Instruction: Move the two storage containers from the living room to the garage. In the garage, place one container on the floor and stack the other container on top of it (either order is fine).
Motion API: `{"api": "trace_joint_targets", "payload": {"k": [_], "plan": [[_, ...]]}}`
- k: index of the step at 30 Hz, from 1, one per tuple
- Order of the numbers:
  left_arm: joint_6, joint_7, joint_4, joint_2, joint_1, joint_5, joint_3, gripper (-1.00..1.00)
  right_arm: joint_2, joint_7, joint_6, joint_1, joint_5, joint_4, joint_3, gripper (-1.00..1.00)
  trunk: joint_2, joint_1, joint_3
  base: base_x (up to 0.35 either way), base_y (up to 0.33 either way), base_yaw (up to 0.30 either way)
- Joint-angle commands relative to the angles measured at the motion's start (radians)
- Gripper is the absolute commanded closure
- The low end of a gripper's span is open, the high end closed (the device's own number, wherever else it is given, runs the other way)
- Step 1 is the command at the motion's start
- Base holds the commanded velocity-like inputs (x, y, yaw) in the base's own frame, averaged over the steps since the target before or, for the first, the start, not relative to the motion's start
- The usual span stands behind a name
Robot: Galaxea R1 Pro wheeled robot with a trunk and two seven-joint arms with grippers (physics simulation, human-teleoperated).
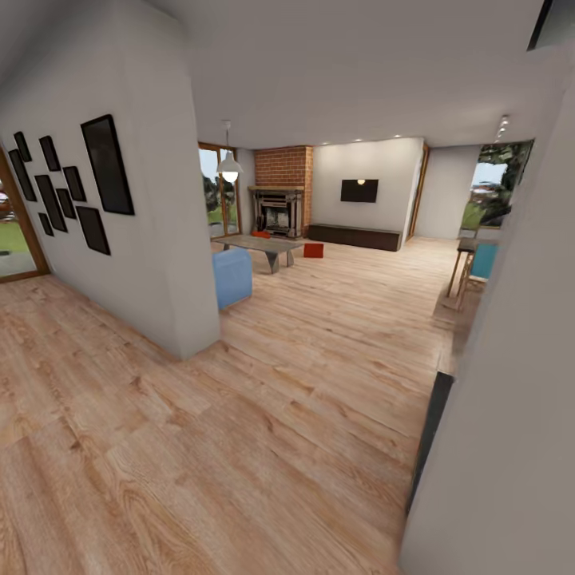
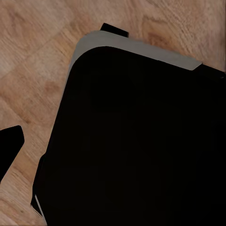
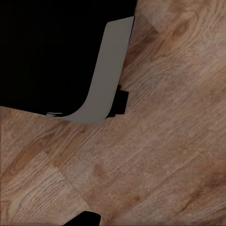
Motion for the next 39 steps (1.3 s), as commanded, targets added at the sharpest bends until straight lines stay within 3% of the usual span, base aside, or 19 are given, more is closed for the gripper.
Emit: {"api": "trace_joint_targets", "payload": {"k": [1, 11, 39], "plan": [[0.001, 0.004, -0.002, 0.0, 0.0, 0.005, 0.001, -1.0, 0.001, 0.001, -0.005, -0.001, -0.009, 0.002, 0.008, -1.0, 0.0, 0.001, -0.001, 0.322, 0.0, 0.0], [0.004, 0.004, -0.002, 0.0, 0.0, 0.004, -0.002, -1.0, 0.004, 0.002, -0.005, -0.001, -0.023, 0.002, 0.001, -1.0, 0.0, 0.001, -0.001, 0.322, 0.001, 0.0], [0.006, 0.004, -0.002, 0.0, 0.0, 0.004, -0.002, -1.0, 0.004, 0.018, -0.006, -0.001, -0.009, -0.001, 0.013, -1.0, 0.0, 0.001, -0.001, 0.322, 0.09, 0.0]]}}
